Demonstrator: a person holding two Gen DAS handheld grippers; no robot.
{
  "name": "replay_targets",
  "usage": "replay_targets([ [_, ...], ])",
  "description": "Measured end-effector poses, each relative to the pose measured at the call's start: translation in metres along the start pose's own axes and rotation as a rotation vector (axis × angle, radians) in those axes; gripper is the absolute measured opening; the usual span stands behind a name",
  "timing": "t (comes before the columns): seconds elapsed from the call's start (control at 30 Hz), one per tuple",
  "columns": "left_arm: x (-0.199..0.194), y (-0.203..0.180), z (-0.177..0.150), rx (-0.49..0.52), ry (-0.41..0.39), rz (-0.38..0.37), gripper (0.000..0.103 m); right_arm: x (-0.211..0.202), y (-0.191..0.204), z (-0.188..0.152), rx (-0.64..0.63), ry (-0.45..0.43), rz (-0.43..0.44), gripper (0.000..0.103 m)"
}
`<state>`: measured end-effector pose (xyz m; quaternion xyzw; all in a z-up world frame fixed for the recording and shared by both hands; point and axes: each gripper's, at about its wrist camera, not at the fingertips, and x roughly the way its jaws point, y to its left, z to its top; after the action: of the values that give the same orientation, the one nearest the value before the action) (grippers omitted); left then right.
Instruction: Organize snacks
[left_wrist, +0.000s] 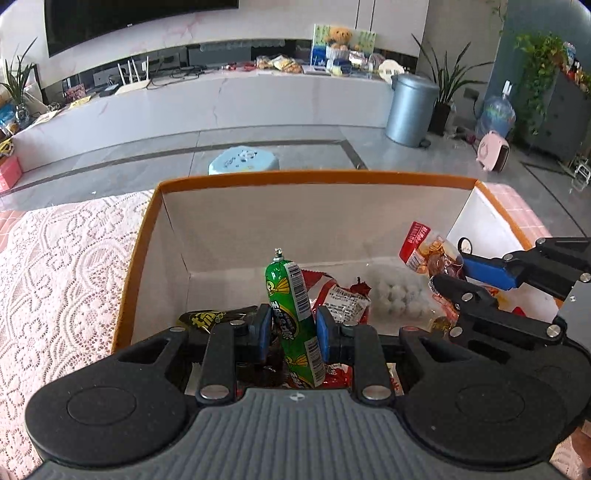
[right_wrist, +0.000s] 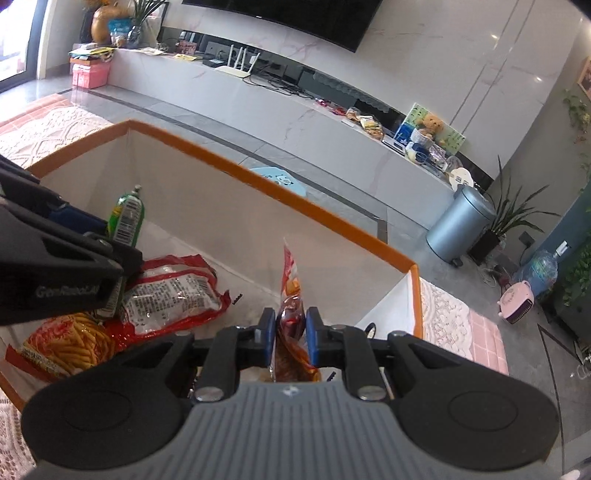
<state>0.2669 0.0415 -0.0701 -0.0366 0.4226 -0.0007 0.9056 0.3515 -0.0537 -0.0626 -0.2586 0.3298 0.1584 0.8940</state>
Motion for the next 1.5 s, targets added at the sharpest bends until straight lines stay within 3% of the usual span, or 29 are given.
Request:
replay_targets([
  [0.33, 0.012, -0.011, 0.007, 0.069, 0.043, 0.056, 0.028, -0.009, -0.007, 0.003, 0.084, 0.014, 0.068, 0.017],
  [0.7, 0.012, -0.015, 0.005, 0.053, 0.025, 0.051, 0.029, -0.029, -0.015, -0.002, 0.11, 0.018, 0.061, 0.063],
  [0.83, -0.004, -0.018, 0.005, 0.053, -0.011, 0.049, 0.052, -0.036, -0.015, -0.005, 0.105, 0.022, 0.048, 0.08],
  [1.03, -0.038, -0.02, 0.004, 0.019, -0.067, 0.041, 0.066, -0.055, -0.013, -0.006, 0.074, 0.012, 0.019, 0.095],
  [1.3, -0.1, -0.027, 0.0, 0.028, -0.209, 0.111, 0.08, -0.1, -0.031, -0.004, 0.147, -0.004, 0.02, 0.099],
  [1.5, -0.146, -0.04, -0.011, 0.083, -0.322, 0.165, 0.085, -0.152, -0.041, -0.009, 0.206, -0.073, 0.029, 0.099],
])
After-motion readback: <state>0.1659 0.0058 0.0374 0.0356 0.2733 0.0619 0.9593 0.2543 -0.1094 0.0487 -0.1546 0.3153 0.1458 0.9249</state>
